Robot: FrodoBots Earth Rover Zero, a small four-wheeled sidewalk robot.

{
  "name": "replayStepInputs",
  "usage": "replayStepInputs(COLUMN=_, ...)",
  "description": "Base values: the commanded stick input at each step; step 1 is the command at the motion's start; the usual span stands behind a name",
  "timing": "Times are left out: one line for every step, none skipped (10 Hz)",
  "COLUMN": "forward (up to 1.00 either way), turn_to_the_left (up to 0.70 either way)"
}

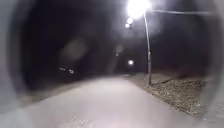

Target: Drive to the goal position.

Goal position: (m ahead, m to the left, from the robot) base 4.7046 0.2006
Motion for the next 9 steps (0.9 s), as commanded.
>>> replayStepInputs(forward=0.7, turn_to_the_left=0.0)
replayStepInputs(forward=0.7, turn_to_the_left=0.0)
replayStepInputs(forward=0.7, turn_to_the_left=0.0)
replayStepInputs(forward=0.7, turn_to_the_left=-0.01)
replayStepInputs(forward=0.7, turn_to_the_left=-0.35)
replayStepInputs(forward=0.7, turn_to_the_left=-0.35)
replayStepInputs(forward=0.7, turn_to_the_left=0.0)
replayStepInputs(forward=0.7, turn_to_the_left=0.0)
replayStepInputs(forward=0.7, turn_to_the_left=0.0)
